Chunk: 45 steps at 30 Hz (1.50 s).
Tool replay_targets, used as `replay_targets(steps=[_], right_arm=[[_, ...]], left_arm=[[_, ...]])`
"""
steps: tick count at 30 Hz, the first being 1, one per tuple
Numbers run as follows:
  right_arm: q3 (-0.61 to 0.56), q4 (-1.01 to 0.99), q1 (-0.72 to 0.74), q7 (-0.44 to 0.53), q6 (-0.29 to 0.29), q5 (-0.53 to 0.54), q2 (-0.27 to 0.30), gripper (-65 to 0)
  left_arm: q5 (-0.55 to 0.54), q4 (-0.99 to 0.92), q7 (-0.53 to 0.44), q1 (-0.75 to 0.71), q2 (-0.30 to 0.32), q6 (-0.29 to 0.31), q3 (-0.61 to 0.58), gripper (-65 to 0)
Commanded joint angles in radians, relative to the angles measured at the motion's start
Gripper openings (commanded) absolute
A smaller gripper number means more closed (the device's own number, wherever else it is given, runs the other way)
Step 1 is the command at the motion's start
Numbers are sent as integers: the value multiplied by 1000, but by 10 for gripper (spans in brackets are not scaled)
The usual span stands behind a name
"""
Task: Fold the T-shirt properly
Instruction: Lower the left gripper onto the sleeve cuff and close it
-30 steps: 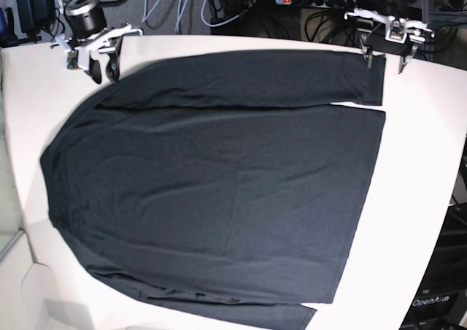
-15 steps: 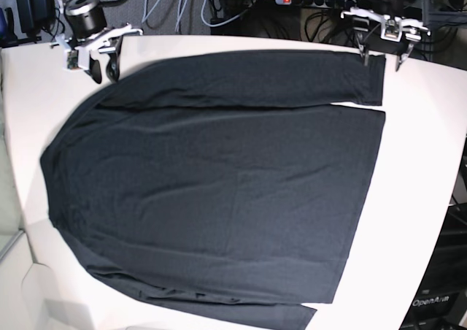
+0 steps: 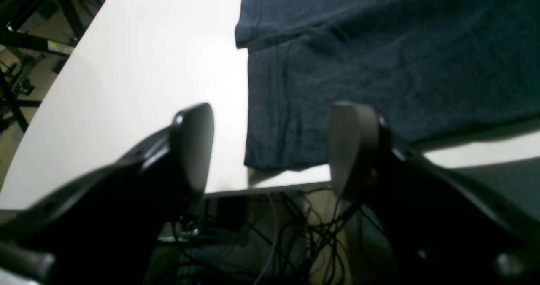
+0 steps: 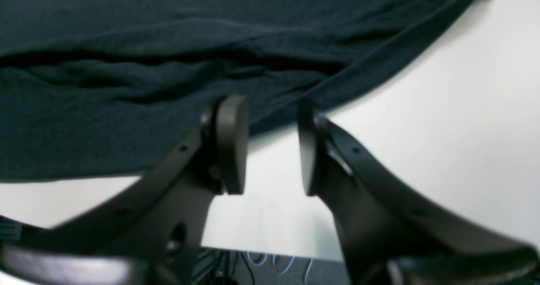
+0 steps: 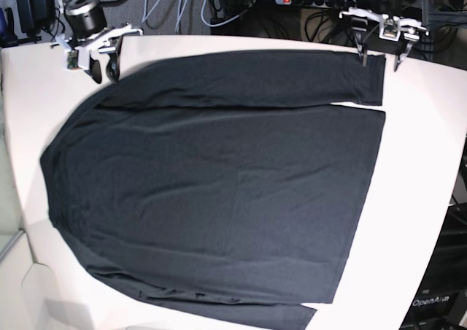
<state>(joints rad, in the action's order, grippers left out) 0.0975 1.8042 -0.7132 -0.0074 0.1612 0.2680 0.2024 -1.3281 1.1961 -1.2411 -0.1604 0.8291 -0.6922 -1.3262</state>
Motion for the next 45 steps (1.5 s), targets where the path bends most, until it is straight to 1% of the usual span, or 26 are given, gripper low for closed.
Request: replay_targets(steps=[1, 4, 13, 17, 26, 31, 33, 34, 35, 37, 39, 42, 45], right_arm=[[5, 15, -9, 25, 10, 4, 9, -435], [5, 15, -9, 25, 10, 4, 9, -435], [5, 15, -9, 25, 10, 4, 10, -435], [5, 15, -9, 25, 10, 4, 10, -435], [6, 15, -9, 25, 10, 4, 10, -435], [6, 15, -9, 25, 10, 4, 10, -435], [6, 15, -9, 25, 10, 4, 10, -435], [6, 15, -9, 25, 10, 4, 10, -435], [6, 15, -9, 25, 10, 4, 10, -435], [6, 15, -9, 25, 10, 4, 10, -435], [6, 15, -9, 25, 10, 3, 10, -435], [6, 15, -9, 25, 10, 3, 10, -435], [6, 15, -9, 25, 10, 3, 10, -435]], left_arm=[[0, -8, -7, -3, 5, -6, -2, -241], [9, -32, -7, -8, -17, -6, -3, -241], [-1, -40, -9, 38, -20, -6, -91, -241], [-1, -40, -10, 38, -31, -6, -92, -241], [8, -8, -16, 35, -24, -6, -95, -241], [-3, 40, -18, 31, -23, -6, -88, -241], [-26, 78, -27, 29, -7, -6, -88, -241], [-37, 90, -50, 29, -1, -6, -92, -241], [-38, 98, -70, 29, 0, -6, -95, -241], [-32, 130, -73, 28, 6, -6, -94, -241], [-17, 156, -72, 28, 39, -6, -92, -241], [11, 216, -72, 28, 66, -6, -91, -241], [8, 265, -72, 28, 111, -6, -88, -241]])
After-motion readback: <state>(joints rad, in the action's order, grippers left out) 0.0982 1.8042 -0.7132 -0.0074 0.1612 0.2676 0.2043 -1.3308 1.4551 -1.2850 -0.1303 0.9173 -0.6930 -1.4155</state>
